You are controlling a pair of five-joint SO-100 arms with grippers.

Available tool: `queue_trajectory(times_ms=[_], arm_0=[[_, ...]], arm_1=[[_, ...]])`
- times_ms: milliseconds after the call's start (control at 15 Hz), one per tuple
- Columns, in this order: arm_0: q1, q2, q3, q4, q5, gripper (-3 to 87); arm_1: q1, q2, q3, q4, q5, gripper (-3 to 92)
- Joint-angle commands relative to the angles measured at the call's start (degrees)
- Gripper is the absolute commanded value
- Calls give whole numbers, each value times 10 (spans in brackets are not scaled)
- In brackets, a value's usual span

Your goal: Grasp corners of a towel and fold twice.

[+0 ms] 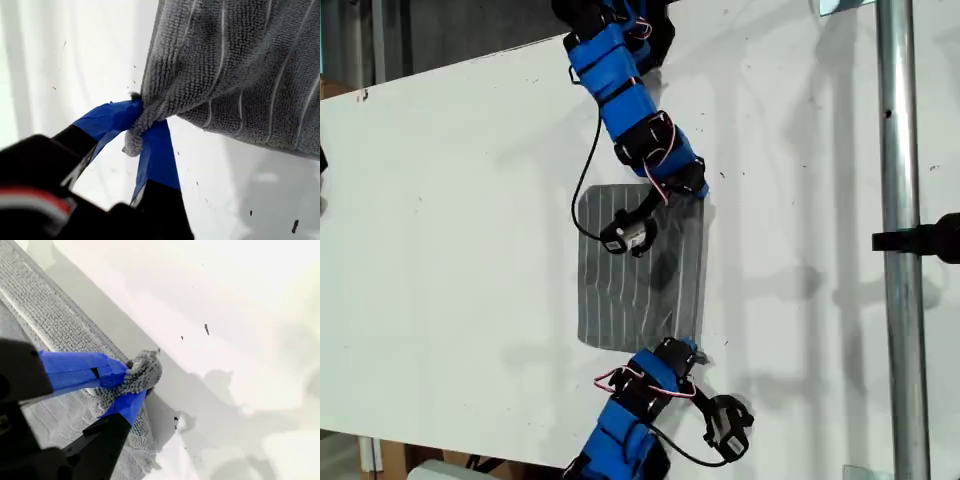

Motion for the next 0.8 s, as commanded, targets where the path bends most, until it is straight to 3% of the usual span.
queue_trajectory(times_ms=[0,267,467,733], arm_0=[[-92,99,32,20,54,-30],[-331,146,76,26,257,-30],[-455,148,92,-25,385,-30],[-529,207,144,-98,415,-30]], arm_1=[[117,46,11,32,-6,-2],[332,43,9,47,-121,-2],[439,54,-1,34,-198,-2],[485,141,35,-24,-252,-2]])
